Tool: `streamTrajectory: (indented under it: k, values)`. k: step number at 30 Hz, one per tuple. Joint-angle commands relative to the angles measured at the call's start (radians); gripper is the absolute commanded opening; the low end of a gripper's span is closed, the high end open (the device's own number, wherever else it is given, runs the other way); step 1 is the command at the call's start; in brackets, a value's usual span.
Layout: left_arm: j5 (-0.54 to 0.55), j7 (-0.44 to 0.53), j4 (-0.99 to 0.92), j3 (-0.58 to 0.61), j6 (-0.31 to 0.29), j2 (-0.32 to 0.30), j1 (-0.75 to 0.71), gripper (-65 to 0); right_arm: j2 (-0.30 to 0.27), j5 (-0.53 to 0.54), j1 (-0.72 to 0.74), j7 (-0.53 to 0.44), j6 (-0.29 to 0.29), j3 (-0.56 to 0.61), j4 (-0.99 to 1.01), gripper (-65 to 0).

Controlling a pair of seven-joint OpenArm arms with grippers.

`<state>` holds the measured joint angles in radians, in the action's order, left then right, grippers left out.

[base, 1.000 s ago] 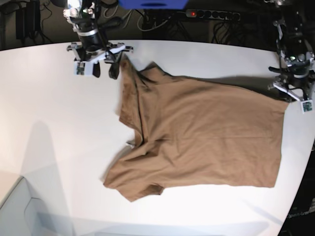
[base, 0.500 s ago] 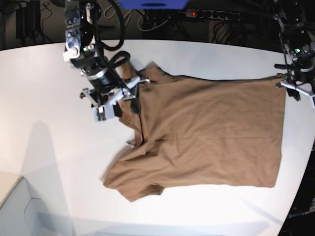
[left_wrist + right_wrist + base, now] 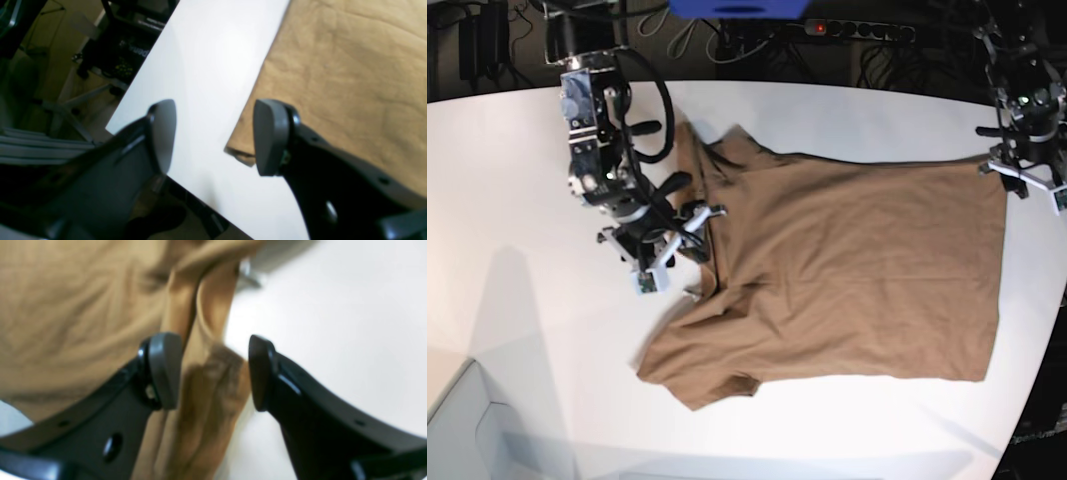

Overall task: Layout the t-shirt on the table in an organized manner, then fold the t-shirt properly
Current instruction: 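Regrasp the shirt shoulders with both grippers and pull them apart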

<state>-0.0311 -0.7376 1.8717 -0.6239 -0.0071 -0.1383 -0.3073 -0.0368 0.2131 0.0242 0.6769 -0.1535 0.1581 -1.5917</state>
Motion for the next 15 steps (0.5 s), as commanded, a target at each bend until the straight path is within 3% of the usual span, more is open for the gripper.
streamTrajectory:
  k: [1, 11, 13, 15]
  values:
    - [-0.007, 0.016, 0.016, -0.004, 0.008, -0.013, 0.000, -29.3, -0.002, 0.006, 0.023, -0.018, -0.004, -0.001, -0.002, -31.9]
    - [0.001, 0.016, -0.019, -0.004, 0.008, -0.013, -0.002, -29.3, 0.001, 0.007, 0.056, -0.058, -0.004, -0.010, 0.106, -32.5]
    - [0.001, 0.016, -0.033, -0.004, 0.008, -0.013, 0.001, -29.3, -0.001, 0.007, 0.036, -0.104, -0.004, -0.005, 0.106, -36.6]
    - [0.001, 0.017, -0.045, -0.004, 0.008, -0.013, 0.003, -29.3, -0.002, 0.004, 0.021, -0.135, -0.004, -0.007, 0.106, -46.9]
